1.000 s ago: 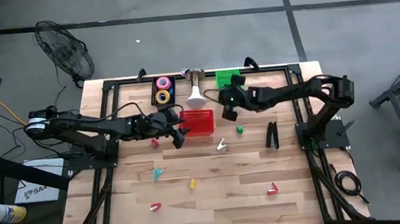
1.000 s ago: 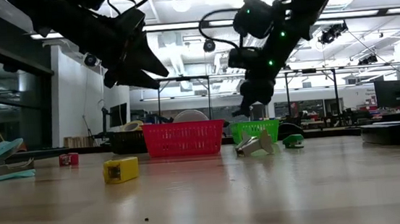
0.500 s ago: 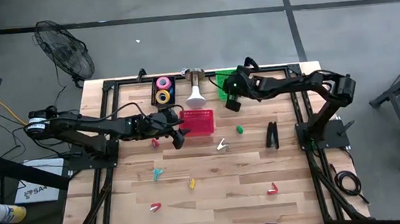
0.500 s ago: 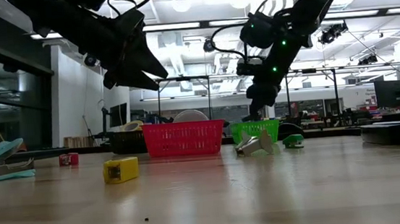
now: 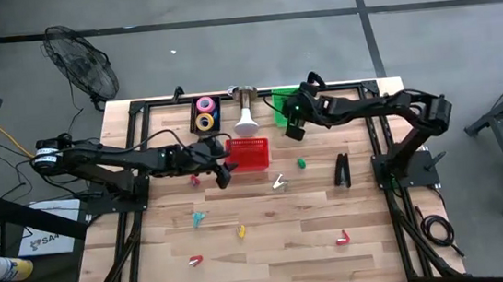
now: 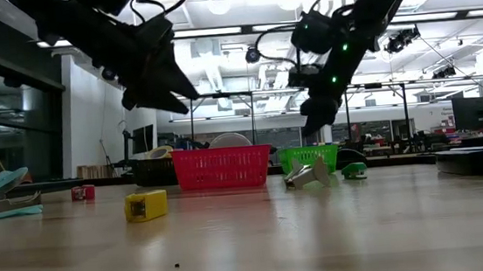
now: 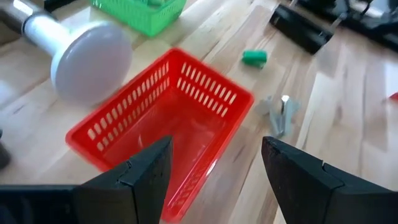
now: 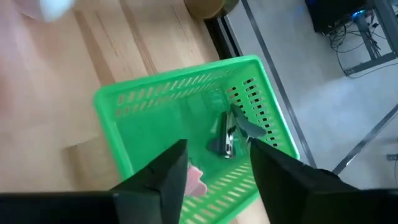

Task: Pick and place Stapler, Stapler remover, tape
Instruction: Put the light blue staple remover into the green basket

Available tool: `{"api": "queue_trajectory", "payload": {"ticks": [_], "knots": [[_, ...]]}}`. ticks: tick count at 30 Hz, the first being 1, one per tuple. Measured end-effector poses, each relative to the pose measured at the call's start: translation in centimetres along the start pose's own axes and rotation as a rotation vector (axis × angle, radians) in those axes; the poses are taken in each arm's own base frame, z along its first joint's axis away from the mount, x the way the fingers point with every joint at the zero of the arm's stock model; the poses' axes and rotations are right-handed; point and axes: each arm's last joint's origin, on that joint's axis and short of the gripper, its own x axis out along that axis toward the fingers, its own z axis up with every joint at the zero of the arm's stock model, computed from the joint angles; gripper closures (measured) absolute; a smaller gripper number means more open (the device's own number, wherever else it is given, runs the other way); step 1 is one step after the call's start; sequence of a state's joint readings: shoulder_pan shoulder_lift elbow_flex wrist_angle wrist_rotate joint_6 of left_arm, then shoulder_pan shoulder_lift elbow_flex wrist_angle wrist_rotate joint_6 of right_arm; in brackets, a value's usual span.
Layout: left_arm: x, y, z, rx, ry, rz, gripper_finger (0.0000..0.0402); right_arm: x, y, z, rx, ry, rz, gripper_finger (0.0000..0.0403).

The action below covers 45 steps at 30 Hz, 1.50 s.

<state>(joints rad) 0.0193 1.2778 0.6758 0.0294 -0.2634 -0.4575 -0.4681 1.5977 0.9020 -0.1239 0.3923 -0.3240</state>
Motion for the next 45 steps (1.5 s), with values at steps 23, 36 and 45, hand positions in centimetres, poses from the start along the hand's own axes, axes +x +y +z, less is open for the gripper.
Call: {"api": "queue_trajectory", "payload": {"ticks": [23,36,45], "knots": [[-3.3,-1.8,-7.0,-0.299,0.417,0.275,0.0160,-7.7,4.7,1.6,-0.044,-0.128,0.169,0.0224],[-7.2,-5.0,-9.6,-0.395,0.459,0.330,0.0160,-7.9,5.2,1.2,-0.019,-0.090,0.217,0.0225],[-9.8,-8.0,-8.1,-0.415,0.380,0.277,0.0160,-7.9,5.4,0.8,-0.004,-0.053,0.255,0.0231]]}}
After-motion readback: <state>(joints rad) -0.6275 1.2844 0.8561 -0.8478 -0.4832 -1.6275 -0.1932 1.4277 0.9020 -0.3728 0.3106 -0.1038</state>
